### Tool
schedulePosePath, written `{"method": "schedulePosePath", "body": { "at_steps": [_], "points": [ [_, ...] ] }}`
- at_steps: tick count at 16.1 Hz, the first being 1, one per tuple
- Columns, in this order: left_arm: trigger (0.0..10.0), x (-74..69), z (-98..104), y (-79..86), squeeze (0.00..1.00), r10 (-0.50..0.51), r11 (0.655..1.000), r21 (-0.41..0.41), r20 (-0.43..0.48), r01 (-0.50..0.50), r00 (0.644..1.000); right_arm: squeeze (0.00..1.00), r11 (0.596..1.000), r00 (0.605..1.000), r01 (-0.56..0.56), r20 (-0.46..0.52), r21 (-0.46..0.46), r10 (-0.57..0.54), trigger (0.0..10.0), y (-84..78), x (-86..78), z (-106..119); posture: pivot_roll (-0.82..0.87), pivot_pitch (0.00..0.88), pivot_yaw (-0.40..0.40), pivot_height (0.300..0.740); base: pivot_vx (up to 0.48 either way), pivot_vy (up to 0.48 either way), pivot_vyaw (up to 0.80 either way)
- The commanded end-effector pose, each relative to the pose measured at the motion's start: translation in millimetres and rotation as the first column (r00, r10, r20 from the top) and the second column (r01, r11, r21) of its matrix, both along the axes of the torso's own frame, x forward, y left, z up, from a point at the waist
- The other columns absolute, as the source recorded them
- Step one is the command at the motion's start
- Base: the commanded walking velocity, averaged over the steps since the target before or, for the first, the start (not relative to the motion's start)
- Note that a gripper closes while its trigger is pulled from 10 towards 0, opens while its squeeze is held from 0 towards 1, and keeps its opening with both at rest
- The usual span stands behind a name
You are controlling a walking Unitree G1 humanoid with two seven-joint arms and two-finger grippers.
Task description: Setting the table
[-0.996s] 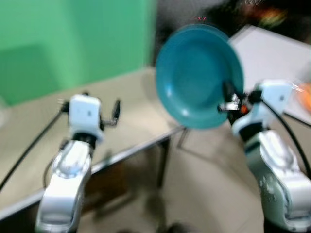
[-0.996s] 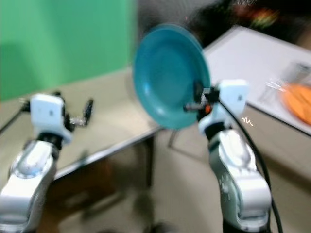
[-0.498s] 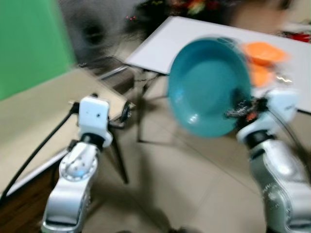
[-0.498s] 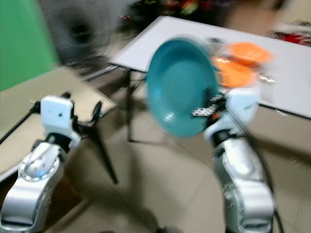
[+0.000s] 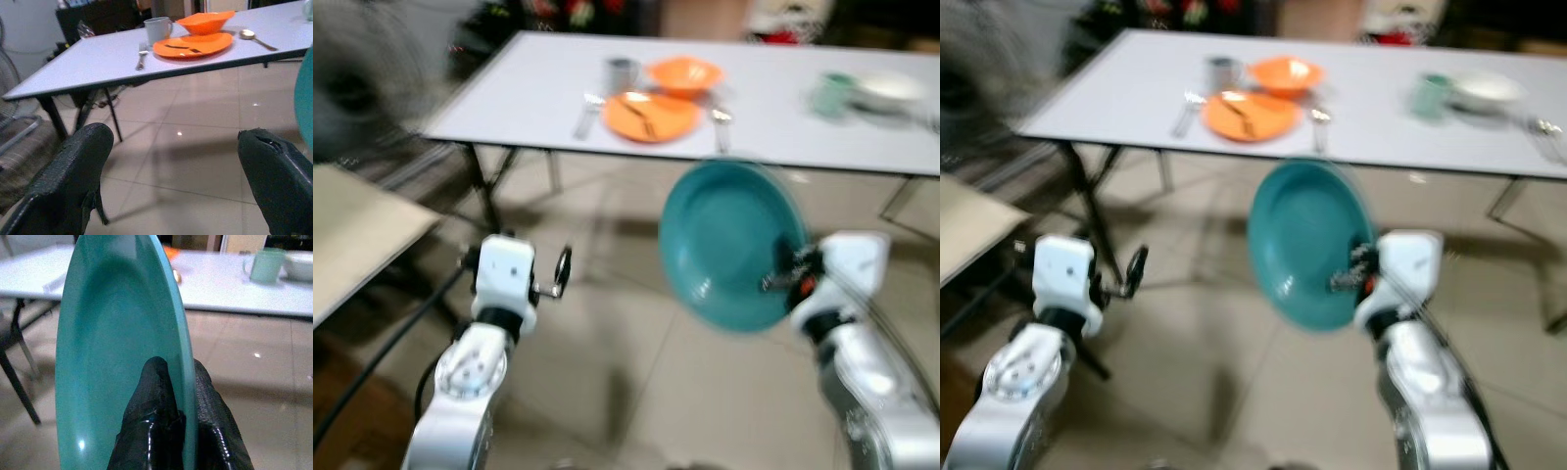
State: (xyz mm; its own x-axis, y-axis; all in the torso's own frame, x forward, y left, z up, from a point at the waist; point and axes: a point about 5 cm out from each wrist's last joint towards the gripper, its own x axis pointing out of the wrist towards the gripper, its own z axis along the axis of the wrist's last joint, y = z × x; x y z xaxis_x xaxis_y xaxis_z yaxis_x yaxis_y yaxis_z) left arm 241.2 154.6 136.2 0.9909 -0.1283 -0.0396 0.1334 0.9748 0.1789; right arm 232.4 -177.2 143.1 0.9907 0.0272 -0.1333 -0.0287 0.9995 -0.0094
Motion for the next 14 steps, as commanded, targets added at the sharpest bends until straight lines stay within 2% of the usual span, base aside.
{"method": "schedulePosePath", "body": {
  "at_steps": [1,3,7,14],
  "points": [
    [10.0,-0.2,2.1,-0.3,0.0,-0.008,1.0,0.001,0.016,0.008,1.0,0.0,1.0,0.998,-0.002,0.057,0.0,0.002,10.0,0.2,2.3,8.8,-0.08,0.078,0.032,0.74,0.0,0.0,0.0],
    [10.0,-0.6,0.1,-3.5,0.0,-0.029,0.999,-0.025,0.015,0.03,0.999,0.0,0.999,0.999,0.036,0.039,0.041,-0.037,10.0,-5.3,0.4,4.6,-0.09,0.078,0.034,0.74,0.0,0.0,-0.39],
    [10.0,0.4,-1.0,-6.3,0.0,-0.061,0.997,-0.043,0.025,0.062,0.998,0.0,0.996,0.995,0.086,0.051,0.037,-0.088,10.0,-13.9,-2.3,4.6,-0.1,0.073,0.041,0.74,0.0,0.0,-0.79],
    [10.0,3.3,-0.4,-10.2,0.0,-0.098,0.993,-0.061,0.04,0.1,0.994,0.0,0.984,0.982,0.144,0.107,0.108,-0.156,10.0,-24.4,-5.0,15.6,-0.12,0.055,0.052,0.74,0.29,0.0,-0.79]
  ]
}}
